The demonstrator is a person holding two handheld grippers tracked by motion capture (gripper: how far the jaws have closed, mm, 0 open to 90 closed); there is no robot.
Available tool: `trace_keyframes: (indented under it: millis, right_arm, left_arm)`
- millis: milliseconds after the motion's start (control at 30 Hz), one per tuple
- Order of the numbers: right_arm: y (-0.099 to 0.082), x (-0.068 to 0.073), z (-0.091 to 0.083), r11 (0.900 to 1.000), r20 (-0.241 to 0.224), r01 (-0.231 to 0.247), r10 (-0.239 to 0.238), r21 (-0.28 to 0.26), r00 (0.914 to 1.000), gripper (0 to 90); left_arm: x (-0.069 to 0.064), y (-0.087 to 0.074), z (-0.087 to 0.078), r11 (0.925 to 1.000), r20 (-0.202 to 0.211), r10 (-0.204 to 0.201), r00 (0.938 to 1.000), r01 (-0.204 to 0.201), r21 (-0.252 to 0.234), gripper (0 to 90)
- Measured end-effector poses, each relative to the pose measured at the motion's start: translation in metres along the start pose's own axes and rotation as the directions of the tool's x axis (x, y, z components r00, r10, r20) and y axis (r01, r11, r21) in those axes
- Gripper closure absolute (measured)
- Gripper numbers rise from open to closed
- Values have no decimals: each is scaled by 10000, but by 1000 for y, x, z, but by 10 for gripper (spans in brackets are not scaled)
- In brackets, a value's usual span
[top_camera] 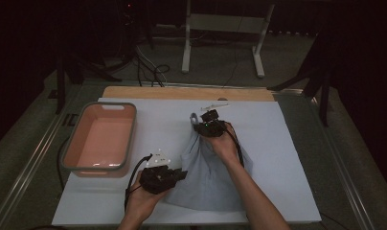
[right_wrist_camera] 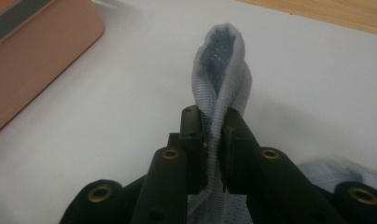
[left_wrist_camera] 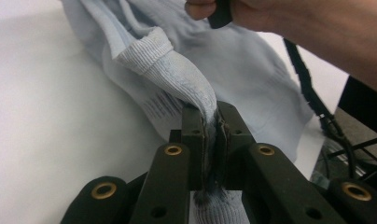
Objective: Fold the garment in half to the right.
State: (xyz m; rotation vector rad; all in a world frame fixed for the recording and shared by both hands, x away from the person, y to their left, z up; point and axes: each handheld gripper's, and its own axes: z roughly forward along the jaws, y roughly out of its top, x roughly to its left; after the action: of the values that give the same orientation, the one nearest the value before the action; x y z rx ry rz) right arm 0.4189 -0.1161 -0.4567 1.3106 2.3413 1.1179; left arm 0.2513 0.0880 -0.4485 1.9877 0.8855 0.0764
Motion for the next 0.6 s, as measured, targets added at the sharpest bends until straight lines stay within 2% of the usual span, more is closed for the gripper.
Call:
trace_keyframes:
  millis: [600]
  right_arm:
    - [-1,-21,-19,9999,102,61,-62,88,9999,800]
  left_arm:
    - [-23,24,25,9990,679,448,9967,-449,-4,841]
